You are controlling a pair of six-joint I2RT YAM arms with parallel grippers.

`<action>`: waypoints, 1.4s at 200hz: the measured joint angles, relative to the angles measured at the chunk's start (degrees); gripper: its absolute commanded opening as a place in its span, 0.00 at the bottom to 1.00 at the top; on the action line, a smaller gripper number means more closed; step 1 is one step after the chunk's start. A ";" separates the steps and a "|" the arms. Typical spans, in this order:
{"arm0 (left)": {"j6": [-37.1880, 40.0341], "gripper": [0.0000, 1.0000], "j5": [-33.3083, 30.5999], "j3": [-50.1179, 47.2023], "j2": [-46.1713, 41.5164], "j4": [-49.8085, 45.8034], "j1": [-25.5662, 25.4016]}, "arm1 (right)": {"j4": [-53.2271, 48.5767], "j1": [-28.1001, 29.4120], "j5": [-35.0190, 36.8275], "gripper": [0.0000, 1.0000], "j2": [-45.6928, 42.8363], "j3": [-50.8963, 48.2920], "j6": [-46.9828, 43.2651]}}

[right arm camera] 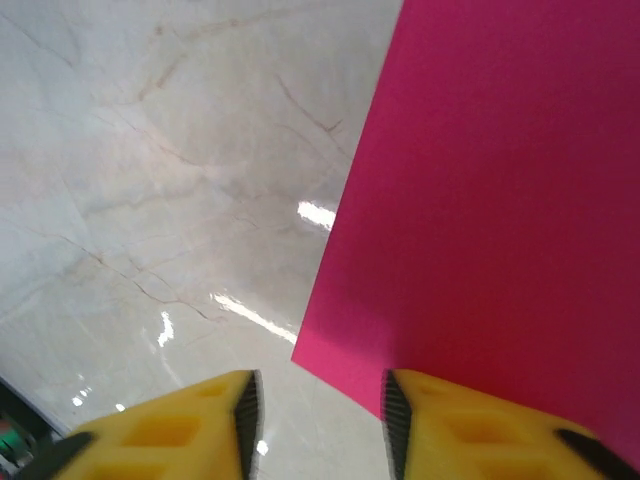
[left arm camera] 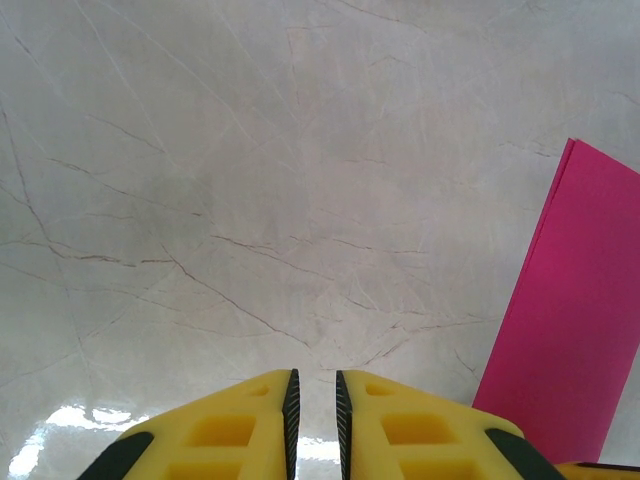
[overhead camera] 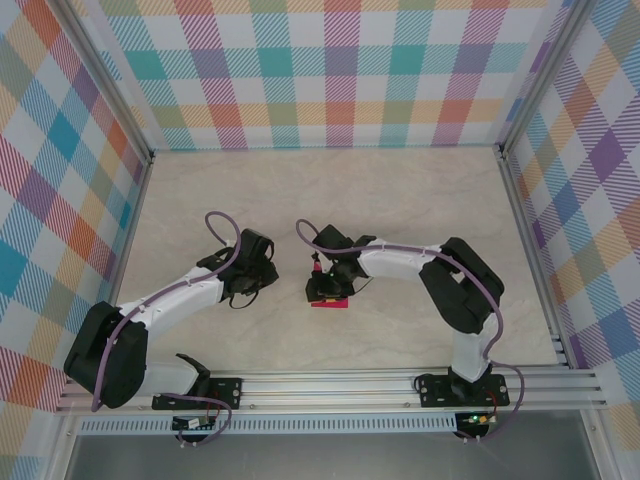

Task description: Fold a paper plane with a square sheet of paper (pick it up from the middle)

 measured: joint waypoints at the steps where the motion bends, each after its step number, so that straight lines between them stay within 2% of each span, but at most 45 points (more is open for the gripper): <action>1: -0.02 0.20 0.00 0.00 0.00 0.00 0.00 | -0.13 0.00 0.17 0.56 -0.11 0.09 0.15; 12: 0.00 0.20 0.00 0.00 -0.02 -0.02 0.00 | -1.99 0.00 2.45 0.62 -1.70 1.53 -0.50; 19: 0.02 0.21 0.00 0.00 -0.13 -0.04 0.00 | -3.30 0.00 4.46 0.71 -2.84 2.84 -0.59; 23: 0.02 0.21 0.00 0.00 -0.26 -0.09 0.00 | -4.13 0.00 5.99 0.82 -3.61 3.74 -0.44; 30: 0.02 0.22 0.00 0.00 -0.61 -0.11 0.00 | -5.25 0.00 8.04 0.89 -4.79 5.09 -0.31; 46: 0.22 0.22 0.24 0.00 -1.77 -0.09 0.00 | -7.65 0.00 12.63 1.00 -7.54 8.13 -0.39; 92: 0.66 0.23 1.68 0.00 -3.32 0.04 0.00 | -15.74 -0.55 21.42 1.00 -10.08 16.11 1.62; 129: 1.33 0.23 3.04 0.00 -3.32 -0.13 0.02 | -20.26 -0.66 25.07 1.00 -9.68 21.64 4.48; 238: 2.49 0.20 5.64 1.97 -0.17 -0.11 0.04 | -21.59 -0.66 25.83 1.00 -9.49 21.20 6.75; 265: 2.82 0.20 5.64 1.95 -0.17 0.07 0.04 | -17.68 -0.74 29.31 1.00 -13.29 13.35 6.01; 280: 2.84 0.22 6.14 1.95 -0.13 0.46 0.04 | -16.81 -1.31 30.34 0.95 -15.63 8.13 4.66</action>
